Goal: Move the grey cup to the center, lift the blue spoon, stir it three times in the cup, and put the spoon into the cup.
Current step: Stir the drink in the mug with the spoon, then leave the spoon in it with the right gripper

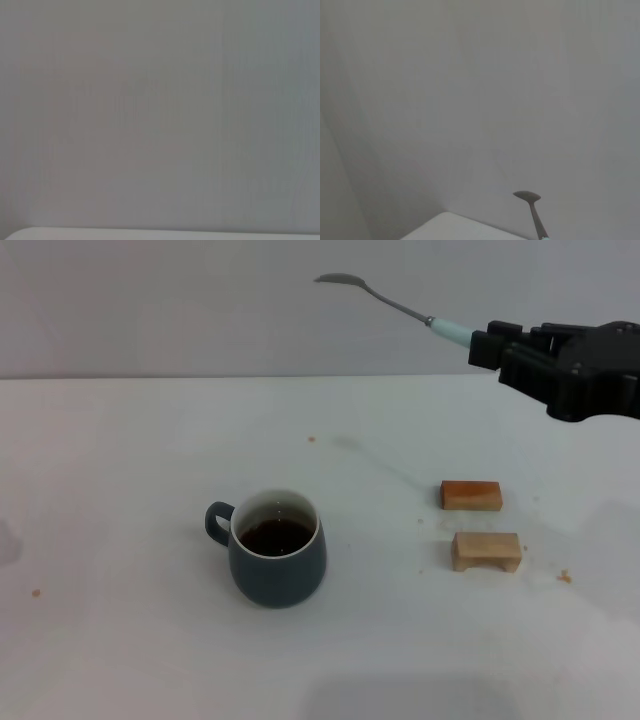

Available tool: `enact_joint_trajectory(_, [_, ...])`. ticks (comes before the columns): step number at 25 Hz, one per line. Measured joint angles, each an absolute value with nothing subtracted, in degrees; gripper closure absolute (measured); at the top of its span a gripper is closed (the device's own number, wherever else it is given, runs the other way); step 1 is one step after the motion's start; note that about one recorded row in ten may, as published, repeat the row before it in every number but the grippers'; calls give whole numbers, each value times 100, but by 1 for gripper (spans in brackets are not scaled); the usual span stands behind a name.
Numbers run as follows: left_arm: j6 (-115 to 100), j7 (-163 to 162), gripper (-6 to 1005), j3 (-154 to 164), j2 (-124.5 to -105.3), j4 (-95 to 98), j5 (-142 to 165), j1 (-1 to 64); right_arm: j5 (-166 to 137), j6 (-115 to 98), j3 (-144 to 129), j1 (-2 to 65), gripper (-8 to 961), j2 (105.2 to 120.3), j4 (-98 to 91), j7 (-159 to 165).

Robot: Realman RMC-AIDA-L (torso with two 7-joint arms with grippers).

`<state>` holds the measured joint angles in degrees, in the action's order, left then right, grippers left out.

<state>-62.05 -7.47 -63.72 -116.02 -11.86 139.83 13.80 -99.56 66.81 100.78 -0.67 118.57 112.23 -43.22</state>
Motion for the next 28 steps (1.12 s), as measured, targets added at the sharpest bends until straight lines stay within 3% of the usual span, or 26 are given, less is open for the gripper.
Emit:
enact_joint_trajectory(20, [-6224, -747, 999, -6359, -11621, -1186, 13992, 1380, -10332, 8621, 11390, 848, 795, 11841, 11598, -2492])
enact_joint_trajectory(28, [-6242, -743, 999, -6354, -11635, -1186, 13993, 1387, -10777, 9488, 11838, 1535, 795, 11754, 11607, -1969])
